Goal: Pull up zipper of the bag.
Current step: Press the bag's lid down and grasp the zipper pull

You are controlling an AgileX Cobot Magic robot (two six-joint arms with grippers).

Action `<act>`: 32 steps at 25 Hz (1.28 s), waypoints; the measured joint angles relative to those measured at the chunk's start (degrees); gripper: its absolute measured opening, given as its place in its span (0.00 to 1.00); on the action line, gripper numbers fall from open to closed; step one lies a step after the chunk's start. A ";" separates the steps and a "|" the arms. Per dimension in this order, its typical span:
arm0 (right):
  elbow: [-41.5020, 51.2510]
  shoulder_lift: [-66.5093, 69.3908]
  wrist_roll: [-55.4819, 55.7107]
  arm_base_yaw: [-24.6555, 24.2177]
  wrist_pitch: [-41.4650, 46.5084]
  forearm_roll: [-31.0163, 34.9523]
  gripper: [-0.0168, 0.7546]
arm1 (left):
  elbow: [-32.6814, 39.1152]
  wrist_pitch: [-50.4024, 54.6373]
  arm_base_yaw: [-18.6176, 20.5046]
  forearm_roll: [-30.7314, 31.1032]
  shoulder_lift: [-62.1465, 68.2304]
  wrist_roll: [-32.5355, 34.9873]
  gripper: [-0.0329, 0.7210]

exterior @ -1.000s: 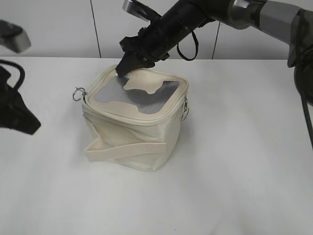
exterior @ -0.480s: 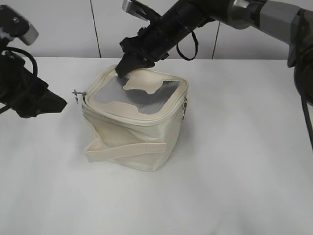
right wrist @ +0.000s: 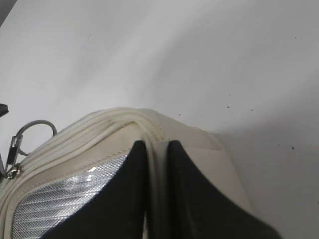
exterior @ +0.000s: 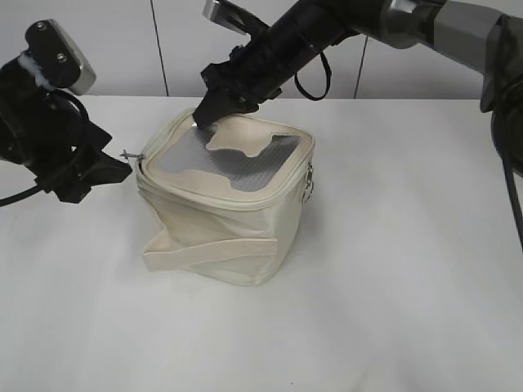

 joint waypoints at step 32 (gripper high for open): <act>0.00 0.00 -0.47 0.00 0.02 0.00 0.14 | -8.32 11.88 0.05 18.90 4.16 -19.44 0.03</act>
